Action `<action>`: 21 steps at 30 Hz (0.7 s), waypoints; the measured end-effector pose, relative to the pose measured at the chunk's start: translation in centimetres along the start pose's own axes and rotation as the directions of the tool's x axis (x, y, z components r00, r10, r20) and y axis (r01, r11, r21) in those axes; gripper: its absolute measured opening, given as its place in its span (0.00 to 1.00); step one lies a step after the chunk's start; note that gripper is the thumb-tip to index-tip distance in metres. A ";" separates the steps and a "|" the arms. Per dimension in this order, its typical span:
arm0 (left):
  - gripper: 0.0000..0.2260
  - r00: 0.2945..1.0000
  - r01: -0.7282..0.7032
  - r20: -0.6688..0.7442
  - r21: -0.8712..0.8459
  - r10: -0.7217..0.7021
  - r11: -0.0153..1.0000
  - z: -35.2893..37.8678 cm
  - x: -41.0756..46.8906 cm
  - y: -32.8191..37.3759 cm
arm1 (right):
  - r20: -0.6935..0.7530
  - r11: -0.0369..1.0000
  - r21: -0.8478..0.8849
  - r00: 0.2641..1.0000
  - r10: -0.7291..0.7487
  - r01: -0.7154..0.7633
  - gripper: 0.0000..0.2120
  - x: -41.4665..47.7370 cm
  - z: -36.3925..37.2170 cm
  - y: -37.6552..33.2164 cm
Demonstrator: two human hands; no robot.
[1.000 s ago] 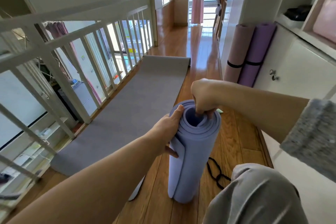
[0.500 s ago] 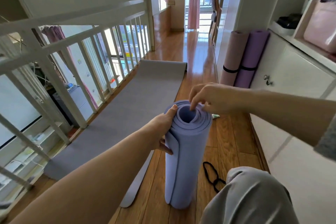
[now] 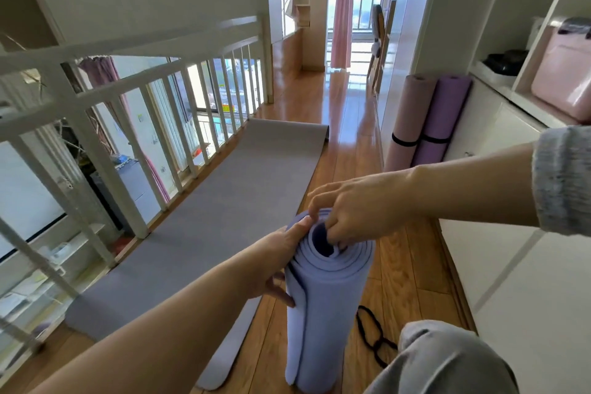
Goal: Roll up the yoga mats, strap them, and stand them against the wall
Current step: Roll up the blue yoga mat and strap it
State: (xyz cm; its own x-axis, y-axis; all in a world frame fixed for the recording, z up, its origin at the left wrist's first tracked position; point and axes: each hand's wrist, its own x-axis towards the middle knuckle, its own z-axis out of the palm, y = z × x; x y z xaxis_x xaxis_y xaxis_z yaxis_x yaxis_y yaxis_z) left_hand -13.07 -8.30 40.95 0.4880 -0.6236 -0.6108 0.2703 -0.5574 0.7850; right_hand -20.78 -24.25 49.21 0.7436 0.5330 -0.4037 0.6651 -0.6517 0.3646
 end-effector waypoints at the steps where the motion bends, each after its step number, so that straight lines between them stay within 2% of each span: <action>1: 0.29 1.000 -0.005 0.000 0.002 0.005 1.000 0.1 0.0 0.0 | 0.055 0.998 0.053 0.998 0.040 -0.043 0.12 0.0 0.0 -0.1; 5: 0.24 1.000 0.002 0.003 0.009 -0.002 1.000 0.4 0.5 0.3 | 0.317 0.982 0.110 0.942 0.110 -0.152 0.14 0.4 0.0 0.3; 8: 0.26 1.000 0.008 0.001 0.020 -0.008 1.000 0.6 1.0 0.6 | 0.380 0.960 0.145 0.910 0.169 -0.239 0.15 1.2 0.1 0.1; 10: 0.29 1.000 0.018 -0.008 0.012 -0.018 1.000 0.6 1.3 0.7 | 0.351 0.946 0.137 0.908 0.230 -0.293 0.16 1.9 0.6 -0.4; 14: 0.31 0.999 0.036 -0.033 -0.006 -0.036 0.999 -0.2 1.8 0.9 | 0.130 0.872 0.225 0.901 0.414 -0.434 0.17 3.3 2.2 -1.3; 18: 0.30 0.998 0.038 -0.058 0.014 -0.037 0.999 -0.7 2.1 1.0 | 0.109 0.701 0.381 0.782 0.613 -0.603 0.16 4.0 3.3 -2.6; 21: 0.29 0.995 0.037 -0.093 0.032 -0.034 0.999 -0.5 2.0 1.3 | 0.131 0.560 0.513 0.704 0.698 -0.651 0.14 4.4 4.0 -3.2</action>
State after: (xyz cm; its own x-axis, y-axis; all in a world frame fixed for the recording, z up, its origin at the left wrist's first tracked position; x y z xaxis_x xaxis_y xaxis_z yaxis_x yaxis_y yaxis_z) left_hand -11.31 -9.99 40.85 0.5540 -0.5505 -0.6245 0.2612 -0.5973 0.7583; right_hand -19.91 -21.95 42.86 0.9787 -0.1505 -0.1396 -0.1469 -0.9885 0.0359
